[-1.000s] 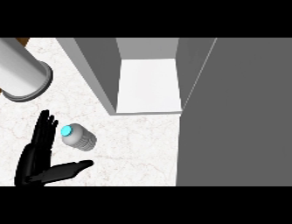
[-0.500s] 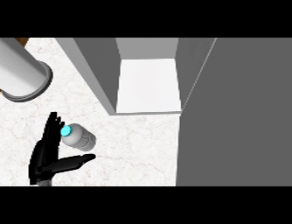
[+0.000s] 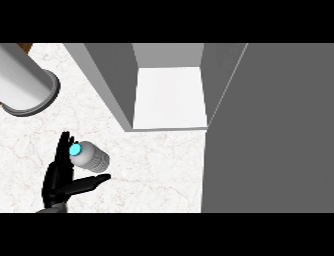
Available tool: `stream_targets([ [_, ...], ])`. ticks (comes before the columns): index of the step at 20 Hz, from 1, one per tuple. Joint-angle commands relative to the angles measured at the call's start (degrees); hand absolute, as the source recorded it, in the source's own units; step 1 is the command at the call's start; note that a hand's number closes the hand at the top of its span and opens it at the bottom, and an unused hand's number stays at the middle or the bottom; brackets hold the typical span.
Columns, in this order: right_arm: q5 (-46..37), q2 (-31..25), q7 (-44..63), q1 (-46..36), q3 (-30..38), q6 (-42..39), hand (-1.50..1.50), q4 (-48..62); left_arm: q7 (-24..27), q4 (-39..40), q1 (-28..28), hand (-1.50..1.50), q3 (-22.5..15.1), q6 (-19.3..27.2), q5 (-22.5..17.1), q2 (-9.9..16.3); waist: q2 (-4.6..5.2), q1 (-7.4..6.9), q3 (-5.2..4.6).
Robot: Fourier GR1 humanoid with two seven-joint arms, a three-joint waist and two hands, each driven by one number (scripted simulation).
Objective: Pick up the bottled water, place it into the cabinet and close the cabinet
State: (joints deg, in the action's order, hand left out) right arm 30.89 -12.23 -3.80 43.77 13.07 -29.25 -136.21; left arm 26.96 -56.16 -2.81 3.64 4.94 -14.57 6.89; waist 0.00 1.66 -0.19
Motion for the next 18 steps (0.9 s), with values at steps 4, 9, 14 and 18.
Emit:
stream_targets([
  [4,10.5,-1.4,3.5,4.9,2.3,1.5,-1.5,-12.2,6.3,8.7,-4.0,-1.5,1.3,-8.7,-2.6,-1.1,0.01,-0.01,0.0],
  [9,8.6,-0.6,4.0,4.3,1.0,4.0,-1.5,-13.0,13.4,16.6,-5.7,1.5,2.3,-12.4,-2.0,-1.4,0.15,-0.33,-0.02],
  [14,9.9,-3.2,1.1,2.7,4.0,1.8,-1.5,-7.9,13.9,20.1,-10.2,1.5,5.7,-19.4,-7.5,-2.8,0.16,-0.46,0.01],
  [18,12.4,-4.0,1.9,5.7,6.8,2.7,-1.5,-12.4,14.8,21.0,-10.5,1.5,5.0,-20.6,-6.4,-2.0,-0.03,-0.43,0.05],
])
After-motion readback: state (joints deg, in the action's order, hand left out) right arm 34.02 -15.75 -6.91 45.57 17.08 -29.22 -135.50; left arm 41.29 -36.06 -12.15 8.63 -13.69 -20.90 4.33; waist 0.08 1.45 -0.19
